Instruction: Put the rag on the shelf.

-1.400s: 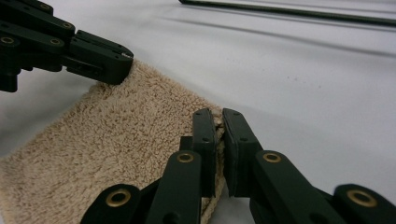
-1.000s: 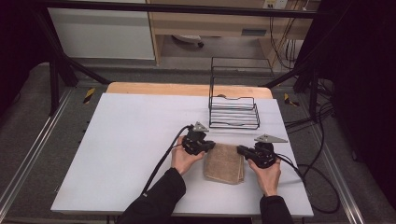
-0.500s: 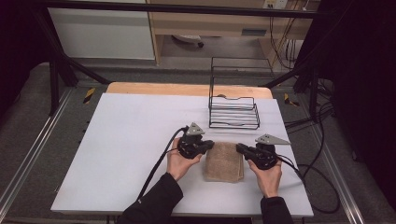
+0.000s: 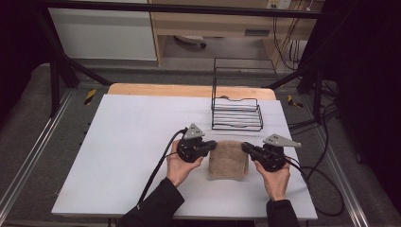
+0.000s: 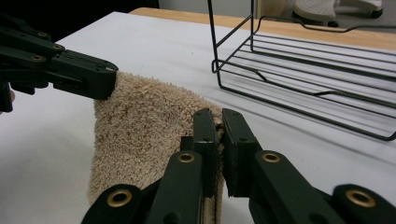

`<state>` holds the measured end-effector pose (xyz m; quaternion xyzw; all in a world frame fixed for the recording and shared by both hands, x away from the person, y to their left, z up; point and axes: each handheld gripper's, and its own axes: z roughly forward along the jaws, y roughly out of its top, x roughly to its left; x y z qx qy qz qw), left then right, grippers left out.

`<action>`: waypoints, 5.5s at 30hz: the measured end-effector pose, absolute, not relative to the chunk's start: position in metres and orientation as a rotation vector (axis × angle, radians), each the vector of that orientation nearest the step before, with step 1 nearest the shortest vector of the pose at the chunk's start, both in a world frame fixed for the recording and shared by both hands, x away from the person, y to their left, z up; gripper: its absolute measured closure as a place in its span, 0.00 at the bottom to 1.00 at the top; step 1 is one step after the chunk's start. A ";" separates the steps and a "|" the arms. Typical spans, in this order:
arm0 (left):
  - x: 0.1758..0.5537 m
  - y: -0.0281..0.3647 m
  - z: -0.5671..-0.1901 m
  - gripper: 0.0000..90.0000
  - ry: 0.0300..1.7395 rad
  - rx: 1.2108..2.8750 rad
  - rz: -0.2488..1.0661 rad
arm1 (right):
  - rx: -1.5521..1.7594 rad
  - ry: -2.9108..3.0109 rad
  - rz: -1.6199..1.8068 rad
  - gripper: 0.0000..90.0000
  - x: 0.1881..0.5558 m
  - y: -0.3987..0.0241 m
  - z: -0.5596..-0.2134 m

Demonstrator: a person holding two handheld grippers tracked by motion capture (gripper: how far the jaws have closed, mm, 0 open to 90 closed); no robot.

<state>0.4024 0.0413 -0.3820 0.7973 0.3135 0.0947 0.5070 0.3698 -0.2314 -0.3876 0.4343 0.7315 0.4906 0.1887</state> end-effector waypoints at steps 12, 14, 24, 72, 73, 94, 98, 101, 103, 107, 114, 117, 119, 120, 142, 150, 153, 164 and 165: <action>0.397 0.040 -0.364 0.95 0.723 1.888 0.268 | 1.163 2.009 1.394 0.95 0.363 -0.234 -0.369; 0.397 0.039 -0.361 0.95 0.718 1.885 0.272 | 1.155 2.001 1.396 0.95 0.362 -0.235 -0.367; 0.399 0.035 -0.348 0.95 0.709 1.858 0.295 | 1.124 1.945 1.409 0.95 0.359 -0.238 -0.353; 0.423 0.025 -0.283 0.95 0.645 1.710 0.392 | 1.037 1.759 1.473 0.95 0.374 -0.246 -0.285; 0.423 0.025 -0.282 0.95 0.642 1.707 0.396 | 1.039 1.757 1.472 0.95 0.374 -0.246 -0.284; 0.431 0.022 -0.253 0.95 0.608 1.633 0.452 | 0.993 1.676 1.496 0.95 0.384 -0.247 -0.256; 0.433 0.021 -0.248 0.95 0.604 1.620 0.464 | 0.987 1.661 1.498 0.95 0.387 -0.247 -0.251; 0.436 0.021 -0.246 0.95 0.611 1.609 0.464 | 0.982 1.655 1.502 0.95 0.389 -0.247 -0.247; 0.437 0.020 -0.244 0.95 0.610 1.606 0.472 | 0.985 1.652 1.502 0.95 0.391 -0.247 -0.244; 0.440 0.019 -0.240 0.95 0.610 1.592 0.477 | 0.970 1.642 1.493 0.95 0.394 -0.247 -0.239; 0.445 0.018 -0.229 0.95 0.602 1.587 0.494 | 0.960 1.628 1.494 0.95 0.399 -0.247 -0.228; 0.447 0.017 -0.224 0.95 0.598 1.581 0.495 | 0.956 1.622 1.493 0.95 0.401 -0.247 -0.222; 0.450 0.017 -0.220 0.95 0.600 1.576 0.487 | 0.955 1.617 1.494 0.95 0.402 -0.248 -0.217; 0.451 0.017 -0.219 0.95 0.600 1.574 0.487 | 0.954 1.613 1.492 0.95 0.403 -0.248 -0.216; 0.477 0.013 -0.185 0.95 0.612 1.548 0.516 | 0.931 1.582 1.483 0.95 0.425 -0.246 -0.177; 0.489 0.011 -0.180 0.95 0.621 1.552 0.515 | 0.937 1.577 1.490 0.95 0.439 -0.246 -0.174; 0.494 0.012 -0.178 0.95 0.618 1.546 0.534 | 0.939 1.577 1.486 0.95 0.445 -0.246 -0.172; 0.507 0.013 -0.165 0.95 0.617 1.535 0.570 | 0.932 1.569 1.499 0.95 0.464 -0.243 -0.160; 0.508 0.013 -0.164 0.95 0.616 1.536 0.575 | 0.931 1.566 1.501 0.95 0.466 -0.243 -0.159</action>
